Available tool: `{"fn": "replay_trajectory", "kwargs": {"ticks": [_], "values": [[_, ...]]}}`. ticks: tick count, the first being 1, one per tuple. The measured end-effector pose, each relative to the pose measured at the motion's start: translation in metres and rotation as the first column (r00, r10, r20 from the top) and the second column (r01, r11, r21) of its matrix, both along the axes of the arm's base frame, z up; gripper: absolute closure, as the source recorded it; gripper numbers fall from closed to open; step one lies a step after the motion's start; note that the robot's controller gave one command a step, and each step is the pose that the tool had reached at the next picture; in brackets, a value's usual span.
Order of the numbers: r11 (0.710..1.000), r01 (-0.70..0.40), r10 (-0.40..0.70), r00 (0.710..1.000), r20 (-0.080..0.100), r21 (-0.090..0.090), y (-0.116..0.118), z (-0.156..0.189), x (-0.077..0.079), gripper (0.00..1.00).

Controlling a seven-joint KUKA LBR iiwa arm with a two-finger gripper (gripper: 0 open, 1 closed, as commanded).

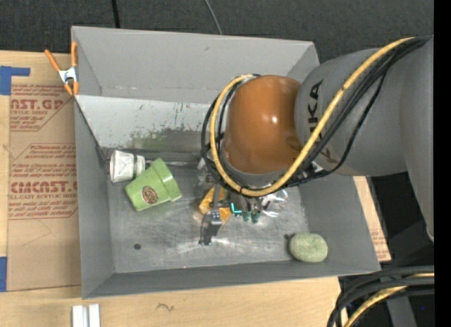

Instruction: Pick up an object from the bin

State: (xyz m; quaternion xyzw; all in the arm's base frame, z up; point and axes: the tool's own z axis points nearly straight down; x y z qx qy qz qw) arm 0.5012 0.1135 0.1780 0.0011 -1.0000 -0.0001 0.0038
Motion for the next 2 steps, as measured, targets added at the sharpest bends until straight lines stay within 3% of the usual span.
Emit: {"fn": "replay_trajectory", "kwargs": {"ticks": [1,2], "values": [[1.0,0.002,-0.002,1.0,0.008,0.001,-0.001,0.004,0.002,0.0],[0.999,-0.041,0.041,0.999,0.014,0.001,-0.054,-0.062,0.03,0.0]]}}
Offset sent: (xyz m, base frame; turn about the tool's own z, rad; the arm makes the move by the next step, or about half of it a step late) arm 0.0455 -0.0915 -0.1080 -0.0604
